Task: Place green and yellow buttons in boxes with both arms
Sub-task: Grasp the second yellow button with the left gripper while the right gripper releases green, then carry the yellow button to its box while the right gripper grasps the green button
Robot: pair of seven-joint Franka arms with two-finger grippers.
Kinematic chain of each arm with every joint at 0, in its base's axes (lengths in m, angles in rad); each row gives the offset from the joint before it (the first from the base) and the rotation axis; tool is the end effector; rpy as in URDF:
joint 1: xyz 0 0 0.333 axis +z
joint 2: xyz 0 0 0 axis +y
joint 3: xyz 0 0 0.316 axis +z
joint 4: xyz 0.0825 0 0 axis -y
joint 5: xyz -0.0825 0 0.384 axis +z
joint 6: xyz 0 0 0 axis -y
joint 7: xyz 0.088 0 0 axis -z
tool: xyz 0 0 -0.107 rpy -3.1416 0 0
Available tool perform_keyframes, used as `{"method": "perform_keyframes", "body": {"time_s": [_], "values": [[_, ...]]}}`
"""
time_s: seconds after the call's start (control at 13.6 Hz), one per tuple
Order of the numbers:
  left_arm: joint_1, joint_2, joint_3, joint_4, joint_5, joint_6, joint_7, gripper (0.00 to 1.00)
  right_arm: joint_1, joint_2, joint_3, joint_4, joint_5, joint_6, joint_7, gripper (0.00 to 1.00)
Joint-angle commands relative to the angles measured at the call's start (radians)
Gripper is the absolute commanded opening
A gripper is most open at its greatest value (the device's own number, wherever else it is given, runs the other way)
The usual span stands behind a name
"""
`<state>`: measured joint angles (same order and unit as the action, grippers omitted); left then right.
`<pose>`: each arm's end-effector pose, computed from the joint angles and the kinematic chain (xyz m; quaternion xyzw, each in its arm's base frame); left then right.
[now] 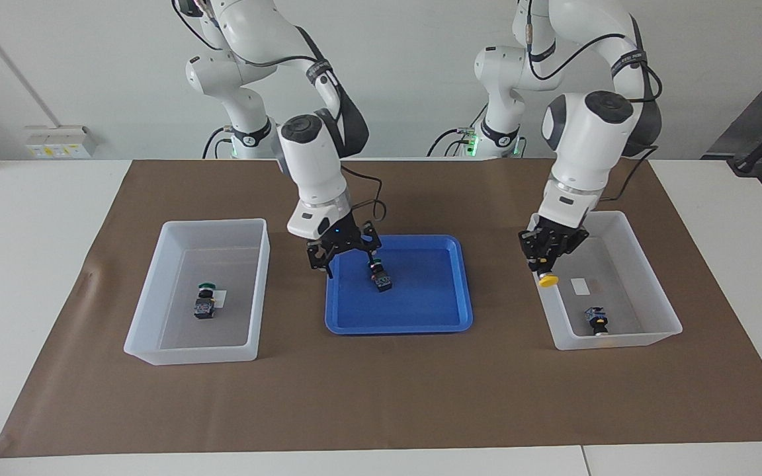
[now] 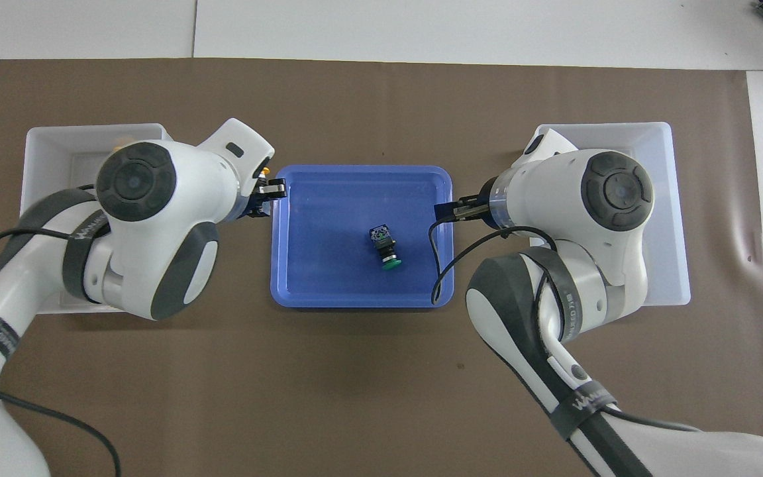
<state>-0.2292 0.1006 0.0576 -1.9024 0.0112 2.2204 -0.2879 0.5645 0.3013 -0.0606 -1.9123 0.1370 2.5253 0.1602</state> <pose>0.5970 -0.1041 0.4678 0.9926 0.0544 0.1075 0.0173 0.5651 0.3128 0.3716 -0.9794 -0.1230 -0.1342 0.0877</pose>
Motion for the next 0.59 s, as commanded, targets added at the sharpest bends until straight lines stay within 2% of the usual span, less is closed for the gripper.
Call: {"method": "perform_keyframes", "body": {"time_s": [0.0, 0.22, 0.37, 0.51], "values": [[0.086, -0.001, -0.015, -0.01, 0.01, 0.022, 0.089, 0.0, 0.053, 0.065, -0.002, 0.004, 0.015, 0.073, 0.042, 1.0], [0.169, 0.01, -0.016, -0.03, 0.003, 0.096, 0.225, 0.0, 0.087, 0.128, -0.004, 0.003, -0.002, 0.122, 0.076, 1.0], [0.243, 0.017, -0.018, -0.049, 0.001, 0.129, 0.335, 0.0, 0.086, 0.13, -0.005, -0.007, -0.01, 0.121, 0.064, 1.0], [0.263, 0.04, -0.016, -0.055, 0.0, 0.172, 0.386, 0.0, 0.084, 0.134, -0.005, -0.011, -0.031, 0.122, 0.064, 1.0]]}}
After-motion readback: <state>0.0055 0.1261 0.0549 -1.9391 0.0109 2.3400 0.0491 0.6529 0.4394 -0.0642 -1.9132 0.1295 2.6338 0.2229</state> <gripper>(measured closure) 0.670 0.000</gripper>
